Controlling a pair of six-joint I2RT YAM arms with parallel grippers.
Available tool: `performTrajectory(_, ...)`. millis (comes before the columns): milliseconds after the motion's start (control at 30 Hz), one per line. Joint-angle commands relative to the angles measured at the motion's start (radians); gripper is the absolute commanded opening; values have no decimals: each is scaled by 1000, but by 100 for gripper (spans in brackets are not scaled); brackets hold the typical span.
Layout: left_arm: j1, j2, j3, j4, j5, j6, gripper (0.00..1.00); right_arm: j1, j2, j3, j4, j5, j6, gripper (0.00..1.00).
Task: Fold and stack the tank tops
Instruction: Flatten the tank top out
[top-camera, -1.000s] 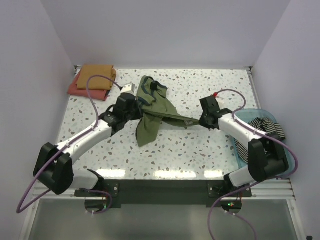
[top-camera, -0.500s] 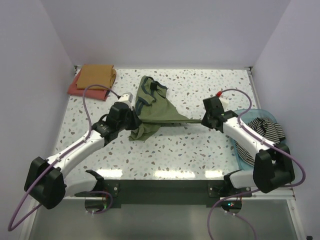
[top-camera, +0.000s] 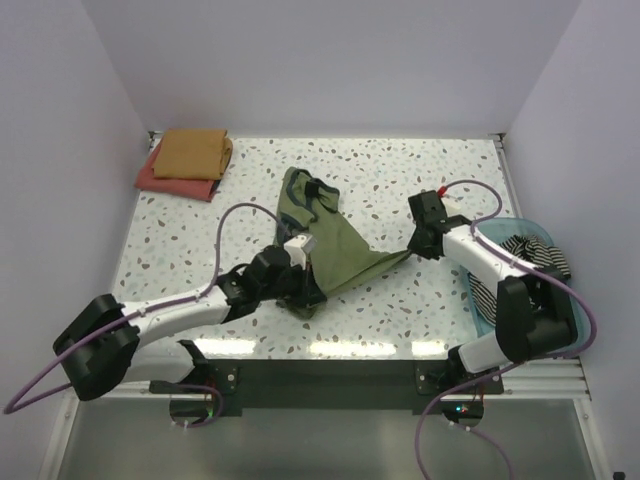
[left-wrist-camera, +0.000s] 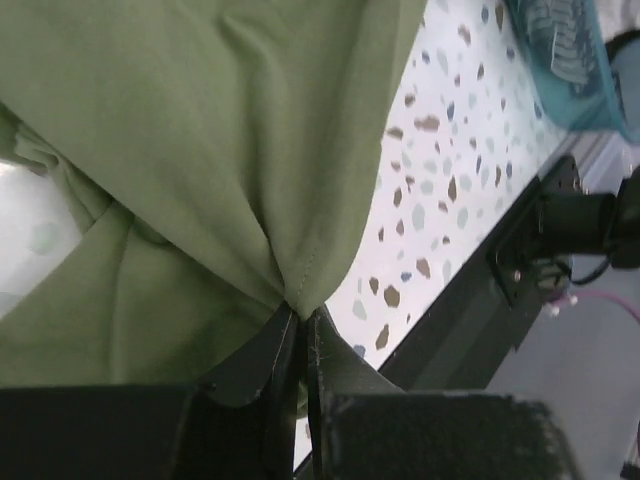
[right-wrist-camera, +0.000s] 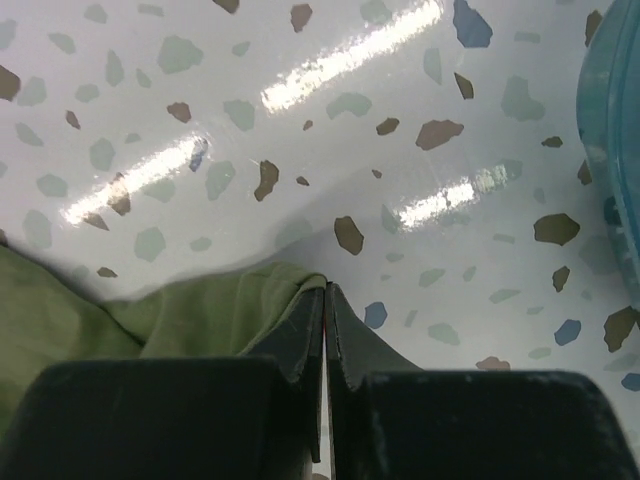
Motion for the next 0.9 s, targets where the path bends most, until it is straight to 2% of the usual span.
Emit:
performTrajectory(0,-41,77,-52,146,109,-31,3,-14,8,85,-2,55,-12,0)
performTrajectory(100,-58,111,-55,177,137,-23,12,-20,34,148,-19,51,-26,0)
performTrajectory(133,-58,101,-60,189,132,-23,25,-19,40,182,-24,52,-29,0)
performTrajectory(233,-58,30,-48,142,74,-10,48,-27,72,233,-39,57,-43,0)
performTrajectory(367,-56,-120,-5,-21,-104,-39,54,-31,94,248,-38,51,-49,0)
performTrajectory(400,-56,-148,3,-56,-209,-52,54,-34,94,247,-32,49,-51,0)
performTrajectory(433,-50,-172,26,-213,-291,-107,54,-36,95,244,-30,42,-51,0)
performTrajectory(500,-38,-237,37,-393,-445,-161,54,-42,97,243,-26,37,-54,0)
performTrajectory(533,-17,-254,40,-444,-474,-219,58,-43,95,242,-24,32,-55,0)
performTrajectory(600,11,-289,20,-504,-468,-244,60,-45,97,242,-18,20,-57,0)
performTrajectory(667,54,-304,-32,-498,-431,-283,63,-45,97,240,-13,12,-58,0)
performTrajectory(767,152,-300,-128,-388,-260,-321,66,-45,94,234,-9,3,-58,0)
performTrajectory(867,189,-295,-202,-297,-137,-411,67,-43,89,225,-4,-6,-63,0)
